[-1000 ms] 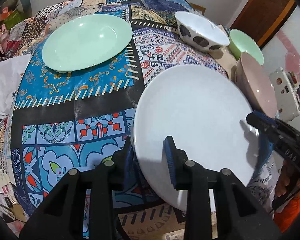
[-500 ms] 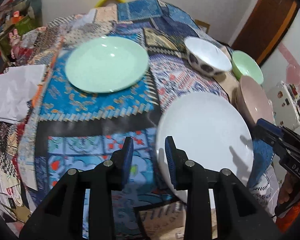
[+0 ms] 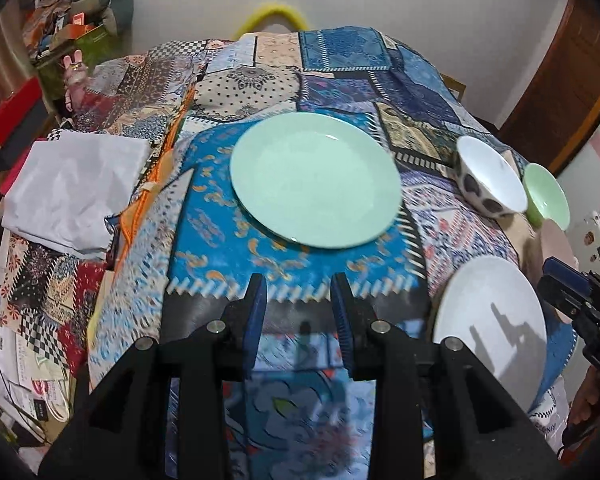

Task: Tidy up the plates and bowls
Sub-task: 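Set the white plate down beside the pink bowl and open the left gripper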

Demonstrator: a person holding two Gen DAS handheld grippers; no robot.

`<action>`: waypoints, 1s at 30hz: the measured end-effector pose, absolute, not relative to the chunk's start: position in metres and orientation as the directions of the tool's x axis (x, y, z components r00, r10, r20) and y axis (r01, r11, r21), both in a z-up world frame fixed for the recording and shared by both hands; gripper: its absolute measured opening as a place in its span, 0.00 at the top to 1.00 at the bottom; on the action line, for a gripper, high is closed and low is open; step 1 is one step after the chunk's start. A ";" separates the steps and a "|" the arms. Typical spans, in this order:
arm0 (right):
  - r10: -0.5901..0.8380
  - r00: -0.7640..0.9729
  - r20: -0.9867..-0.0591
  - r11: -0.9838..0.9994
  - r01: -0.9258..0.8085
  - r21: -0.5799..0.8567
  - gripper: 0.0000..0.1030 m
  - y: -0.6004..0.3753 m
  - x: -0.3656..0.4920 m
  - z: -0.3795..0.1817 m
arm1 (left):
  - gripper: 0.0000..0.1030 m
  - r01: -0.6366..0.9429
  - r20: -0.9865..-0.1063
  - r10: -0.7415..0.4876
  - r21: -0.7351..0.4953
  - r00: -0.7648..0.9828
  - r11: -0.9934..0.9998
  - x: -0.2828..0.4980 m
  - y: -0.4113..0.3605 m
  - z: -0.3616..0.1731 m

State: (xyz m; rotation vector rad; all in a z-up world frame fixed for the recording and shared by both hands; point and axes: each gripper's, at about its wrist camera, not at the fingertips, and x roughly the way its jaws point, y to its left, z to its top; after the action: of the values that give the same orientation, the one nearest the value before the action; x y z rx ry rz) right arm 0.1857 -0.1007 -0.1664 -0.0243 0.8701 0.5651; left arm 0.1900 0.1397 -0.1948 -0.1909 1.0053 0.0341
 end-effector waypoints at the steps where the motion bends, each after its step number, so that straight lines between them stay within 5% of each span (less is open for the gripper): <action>1: 0.463 0.501 -0.732 0.851 -0.482 0.208 0.67 -0.096 0.190 -0.168 | 0.69 -0.116 -0.842 -0.055 -0.138 0.537 0.983 0.194 0.143 -0.196; 30: 0.395 0.343 -0.853 0.861 -0.462 0.213 0.67 -0.028 0.303 -0.222 | 0.63 -0.111 -0.867 -0.082 -0.156 0.491 0.982 0.315 0.212 -0.256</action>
State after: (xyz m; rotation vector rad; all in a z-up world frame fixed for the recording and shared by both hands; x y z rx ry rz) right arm 0.3030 -0.0279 -0.2215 -0.0697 1.0870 0.5570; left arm 0.3149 0.2120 -0.2565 -0.2011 1.0591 0.0178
